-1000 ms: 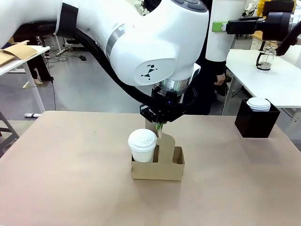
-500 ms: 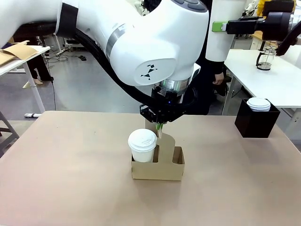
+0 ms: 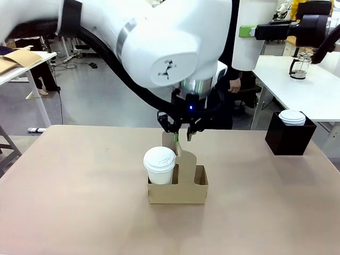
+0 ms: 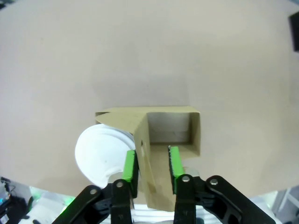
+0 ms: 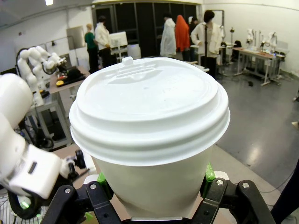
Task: Pour a drink into a cup and package it in a carrier.
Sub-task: Insert the held 600 ml Paper Cup into the Cup Carrier.
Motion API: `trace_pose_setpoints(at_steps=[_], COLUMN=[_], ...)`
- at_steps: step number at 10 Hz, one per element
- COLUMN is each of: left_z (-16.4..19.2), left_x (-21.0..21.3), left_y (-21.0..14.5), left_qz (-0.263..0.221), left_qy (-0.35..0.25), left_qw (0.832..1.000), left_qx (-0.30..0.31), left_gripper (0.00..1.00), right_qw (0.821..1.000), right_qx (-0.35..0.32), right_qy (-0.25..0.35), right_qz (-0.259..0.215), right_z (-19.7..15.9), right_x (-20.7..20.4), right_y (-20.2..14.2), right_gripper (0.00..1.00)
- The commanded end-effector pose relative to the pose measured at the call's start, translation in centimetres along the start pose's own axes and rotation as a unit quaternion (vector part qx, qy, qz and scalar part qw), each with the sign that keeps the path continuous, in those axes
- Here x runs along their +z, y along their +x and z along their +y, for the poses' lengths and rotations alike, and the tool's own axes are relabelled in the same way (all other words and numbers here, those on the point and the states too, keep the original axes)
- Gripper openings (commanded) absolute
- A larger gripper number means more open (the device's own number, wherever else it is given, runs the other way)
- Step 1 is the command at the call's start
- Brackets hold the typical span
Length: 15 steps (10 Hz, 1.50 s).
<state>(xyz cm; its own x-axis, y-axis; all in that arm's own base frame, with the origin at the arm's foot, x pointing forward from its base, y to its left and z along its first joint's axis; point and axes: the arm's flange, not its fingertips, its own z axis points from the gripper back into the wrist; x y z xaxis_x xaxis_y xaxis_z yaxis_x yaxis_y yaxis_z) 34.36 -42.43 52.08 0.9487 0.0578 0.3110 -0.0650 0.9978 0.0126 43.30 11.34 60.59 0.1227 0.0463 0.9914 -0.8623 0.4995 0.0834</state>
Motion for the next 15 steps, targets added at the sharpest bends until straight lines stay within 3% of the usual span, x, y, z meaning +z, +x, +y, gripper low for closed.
trace_pose_setpoints(at_steps=[1, 4, 7, 8, 9, 10, 13, 15], left_z=[2.7, 7.4, 16.0, 18.0, 18.3, 15.6, 15.6, 18.3], left_x=[3.3, 8.9, 10.9, 10.6, 9.7, 11.8, 11.8, 10.4], left_y=[0.4, 2.0, 3.4, 3.2, 2.6, 4.0, 4.0, 4.1], left_qz=[0.034, 0.072, 0.069, 0.049, 0.019, 0.064, 0.064, 0.040], left_qy=[-0.066, -0.141, -0.184, -0.190, -0.183, -0.181, -0.181, -0.196], left_qw=[0.997, 0.980, 0.935, 0.927, 0.924, 0.940, 0.940, 0.932], left_qx=[-0.033, -0.122, -0.294, -0.320, -0.334, -0.282, -0.282, -0.302], left_gripper=[1.00, 1.00, 1.00, 1.00, 1.00, 1.00, 1.00, 1.00], right_qw=[0.998, 0.987, 0.978, 0.978, 0.982, 0.979, 0.979, 0.973], right_qx=[-0.015, -0.033, -0.024, -0.015, -0.008, -0.032, -0.032, -0.037], right_qy=[0.054, 0.155, 0.207, 0.206, 0.189, 0.200, 0.200, 0.228], right_qz=[0.018, 0.019, 0.013, 0.014, 0.011, 0.023, 0.023, 0.006], right_z=[-2.1, -2.6, -1.7, -1.5, -1.2, -1.4, -1.4, -1.3], right_x=[-0.8, -1.2, -1.5, -1.6, -1.7, -2.0, -2.0, -3.3], right_y=[-2.0, -7.1, -12.7, -13.9, -14.0, -13.6, -13.6, -16.1], right_gripper=[0.80, 0.80, 0.80, 0.80, 0.80, 0.80, 0.80, 0.80])
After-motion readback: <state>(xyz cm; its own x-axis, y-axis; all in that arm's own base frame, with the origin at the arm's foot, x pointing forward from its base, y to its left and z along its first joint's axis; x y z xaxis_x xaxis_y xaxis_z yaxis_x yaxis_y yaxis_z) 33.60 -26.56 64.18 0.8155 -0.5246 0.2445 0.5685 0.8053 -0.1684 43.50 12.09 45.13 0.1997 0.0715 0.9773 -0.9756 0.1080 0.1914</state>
